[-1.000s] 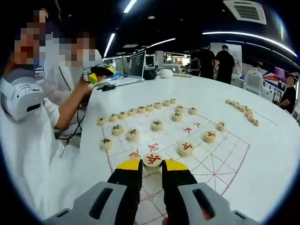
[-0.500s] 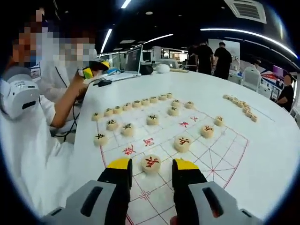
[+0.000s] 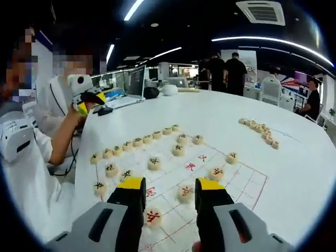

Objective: Pick up the chess pieces one by one and place each piece onto its starting position on the chessboard, setting the pieces on their correct points until all the chess pieces are arranged in the starting layout

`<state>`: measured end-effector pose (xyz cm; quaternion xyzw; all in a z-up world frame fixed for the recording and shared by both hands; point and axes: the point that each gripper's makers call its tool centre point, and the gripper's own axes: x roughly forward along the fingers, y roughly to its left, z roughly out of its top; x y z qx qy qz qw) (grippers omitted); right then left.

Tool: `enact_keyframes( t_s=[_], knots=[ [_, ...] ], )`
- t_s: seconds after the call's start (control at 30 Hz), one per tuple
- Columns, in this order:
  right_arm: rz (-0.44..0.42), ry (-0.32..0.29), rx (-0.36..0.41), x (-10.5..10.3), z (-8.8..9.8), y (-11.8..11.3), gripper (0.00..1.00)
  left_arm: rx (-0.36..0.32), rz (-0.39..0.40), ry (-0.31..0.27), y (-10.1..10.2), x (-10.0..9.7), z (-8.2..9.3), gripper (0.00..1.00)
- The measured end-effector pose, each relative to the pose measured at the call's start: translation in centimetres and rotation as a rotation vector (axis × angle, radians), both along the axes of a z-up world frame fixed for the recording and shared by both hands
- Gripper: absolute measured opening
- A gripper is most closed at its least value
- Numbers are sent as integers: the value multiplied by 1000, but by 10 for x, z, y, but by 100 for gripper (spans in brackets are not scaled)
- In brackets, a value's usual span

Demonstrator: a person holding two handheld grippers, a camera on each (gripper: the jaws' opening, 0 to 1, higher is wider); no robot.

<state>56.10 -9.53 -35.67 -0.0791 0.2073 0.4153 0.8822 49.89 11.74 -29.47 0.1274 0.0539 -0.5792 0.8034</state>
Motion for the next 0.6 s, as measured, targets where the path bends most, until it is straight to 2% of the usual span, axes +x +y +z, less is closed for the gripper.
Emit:
enact_keyframes(
  t_s=[0.1,0.23,0.33,0.43,0.6],
  knots=[
    [-51,-12,19,26,12,5,38,-5,14,5,1,3,0,30],
    [-108,-36,-12,65,19,12,38,-6,14,4,1,3,1,30],
    [-149,-43,-38,95,18,19,38,-8,13,4,1,3,1,30],
    [-184,-34,-27,127,18,29,38,-7,20,4,2,4,0,30],
    [-243,-42,-46,170,9,38,40,-16,22,-1,4,4,3,30]
  ],
)
